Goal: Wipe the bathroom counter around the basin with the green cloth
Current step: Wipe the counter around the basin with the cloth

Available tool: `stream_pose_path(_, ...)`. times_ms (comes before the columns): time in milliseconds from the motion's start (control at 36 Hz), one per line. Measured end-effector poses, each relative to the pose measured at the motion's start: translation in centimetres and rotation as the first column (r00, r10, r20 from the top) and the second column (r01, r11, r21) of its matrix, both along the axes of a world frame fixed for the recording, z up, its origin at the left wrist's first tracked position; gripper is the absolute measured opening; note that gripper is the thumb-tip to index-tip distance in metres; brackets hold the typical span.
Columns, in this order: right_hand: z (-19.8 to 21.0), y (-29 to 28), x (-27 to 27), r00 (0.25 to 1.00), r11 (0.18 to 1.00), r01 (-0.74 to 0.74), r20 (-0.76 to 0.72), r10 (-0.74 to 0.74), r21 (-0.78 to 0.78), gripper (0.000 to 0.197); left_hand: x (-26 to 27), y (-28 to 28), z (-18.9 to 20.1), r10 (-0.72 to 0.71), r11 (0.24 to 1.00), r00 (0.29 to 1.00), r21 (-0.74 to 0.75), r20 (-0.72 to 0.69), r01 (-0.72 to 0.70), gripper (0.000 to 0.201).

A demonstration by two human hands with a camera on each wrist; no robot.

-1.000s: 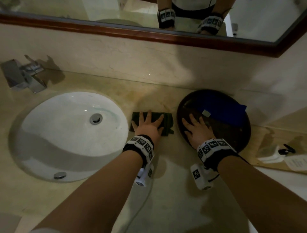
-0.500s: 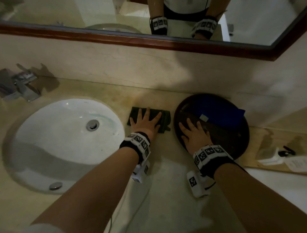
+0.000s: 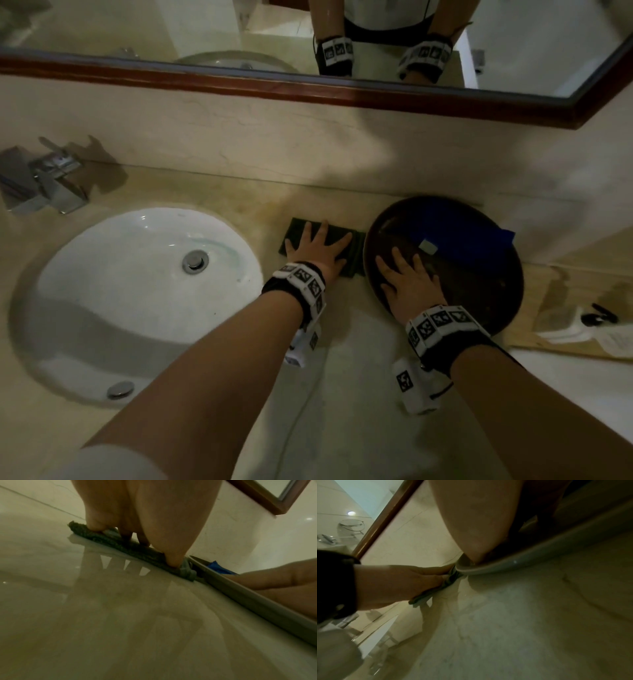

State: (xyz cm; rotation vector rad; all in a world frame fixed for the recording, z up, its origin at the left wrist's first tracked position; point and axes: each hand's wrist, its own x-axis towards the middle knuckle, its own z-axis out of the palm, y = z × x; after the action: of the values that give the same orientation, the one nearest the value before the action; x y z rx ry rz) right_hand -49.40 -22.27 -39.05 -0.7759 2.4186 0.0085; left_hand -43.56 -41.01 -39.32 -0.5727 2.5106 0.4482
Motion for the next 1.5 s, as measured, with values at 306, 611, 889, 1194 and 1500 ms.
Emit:
stream_pose_path(306,-0.3,0.0,-0.2,1.000,1.000,-0.003,0.016,0.003,0.006,0.054,-4.1,-2.0,0.3,0.048,0.999,0.999,-0.006,-0.022,-0.048,0.055)
stream_pose_path(611,-0.3,0.0,0.0,1.000,1.000,0.009,0.004,-0.009,-0.003,0.054,-3.0,-0.7,-0.1,0.076,0.996,0.994,-0.048,-0.073,-0.080,0.053)
stream_pose_path(889,-0.1,-0.1,0.0,1.000,1.000,0.016,0.009,-0.016,0.005,0.054,-1.9,0.1,-0.3,0.022,0.999,1.000,-0.026,-0.014,-0.023,0.053)
stream_pose_path(1194,-0.5,0.1,-0.2,1.000,1.000,0.010,0.025,-0.010,-0.009,0.053,-6.4,-1.1,0.2,0.039,0.999,0.999,0.000,-0.032,-0.039,0.054)
stream_pose_path(1500,-0.3,0.1,-0.2,1.000,1.000,0.006,0.026,-0.006,-0.010,0.053,-6.8,-3.3,-0.1,0.138,0.990,0.988,-0.011,-0.077,-0.139,0.055)
